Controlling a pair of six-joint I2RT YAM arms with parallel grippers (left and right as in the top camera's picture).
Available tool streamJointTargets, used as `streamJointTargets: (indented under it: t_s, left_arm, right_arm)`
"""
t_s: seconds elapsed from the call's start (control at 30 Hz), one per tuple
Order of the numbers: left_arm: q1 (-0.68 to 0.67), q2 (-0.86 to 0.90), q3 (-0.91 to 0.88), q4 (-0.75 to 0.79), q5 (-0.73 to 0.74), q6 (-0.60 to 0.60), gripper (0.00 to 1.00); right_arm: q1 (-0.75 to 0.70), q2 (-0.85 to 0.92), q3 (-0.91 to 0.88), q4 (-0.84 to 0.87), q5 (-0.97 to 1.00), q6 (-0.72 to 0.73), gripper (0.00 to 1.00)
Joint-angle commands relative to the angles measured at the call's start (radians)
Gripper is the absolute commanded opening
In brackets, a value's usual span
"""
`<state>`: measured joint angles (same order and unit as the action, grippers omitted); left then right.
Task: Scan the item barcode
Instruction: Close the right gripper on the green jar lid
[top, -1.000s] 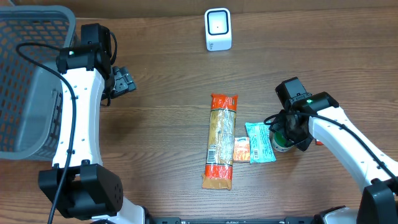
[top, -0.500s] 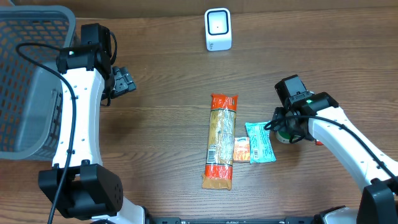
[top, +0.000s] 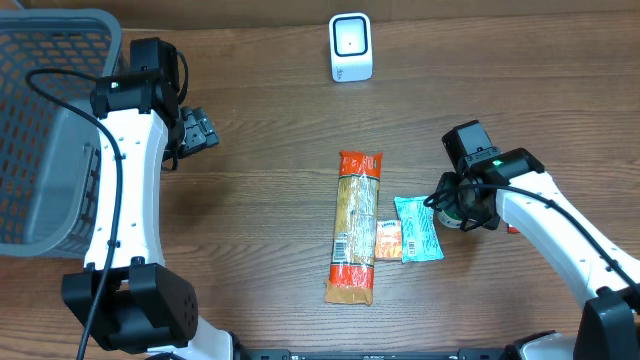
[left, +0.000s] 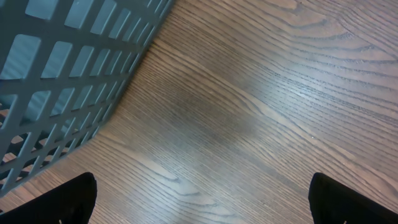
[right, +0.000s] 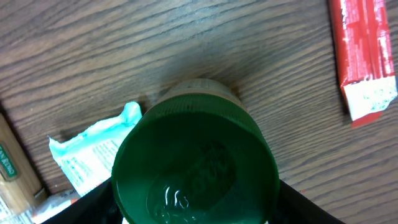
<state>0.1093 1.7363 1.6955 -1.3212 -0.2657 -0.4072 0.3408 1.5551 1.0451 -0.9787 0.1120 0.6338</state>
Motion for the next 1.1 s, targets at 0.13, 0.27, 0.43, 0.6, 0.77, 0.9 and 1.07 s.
streamJointTargets:
  t_s: [0.13, 0.27, 0.43, 0.6, 0.77, 0.9, 1.07]
  left_arm:
    - [0.002, 0.003, 0.022, -0.002, 0.001, 0.022, 1.00]
    - [0.002, 0.003, 0.022, -0.002, 0.001, 0.022, 1.00]
    - [0.002, 0.003, 0.022, -0.002, 0.001, 0.022, 1.00]
    - [0.002, 0.003, 0.022, -0.002, 0.001, 0.022, 1.00]
    - [0.002, 0.003, 0.022, -0.002, 0.001, 0.022, 1.00]
    - [0.002, 0.003, 0.022, -0.002, 0.001, 0.022, 1.00]
    - [0.002, 0.003, 0.022, -0.002, 0.001, 0.022, 1.00]
  right_arm:
    - [0.000, -0.003, -0.005, 0.005, 0.112, -0.246, 0.62]
    - [-0.001, -0.003, -0.005, 0.027, 0.123, -0.260, 0.70]
    - [-0.001, -0.003, -0.005, 0.022, 0.122, -0.104, 1.00]
    - [-0.001, -0.003, -0.005, 0.012, 0.119, 0.116, 1.00]
    - [-0.001, -0.003, -0.005, 0.020, 0.120, 0.182, 0.95]
    - [-0.001, -0.003, -0.005, 0.037, 0.122, 0.182, 0.81]
    - [-0.001, -0.003, -0.005, 0.043, 0.124, 0.181, 0.74]
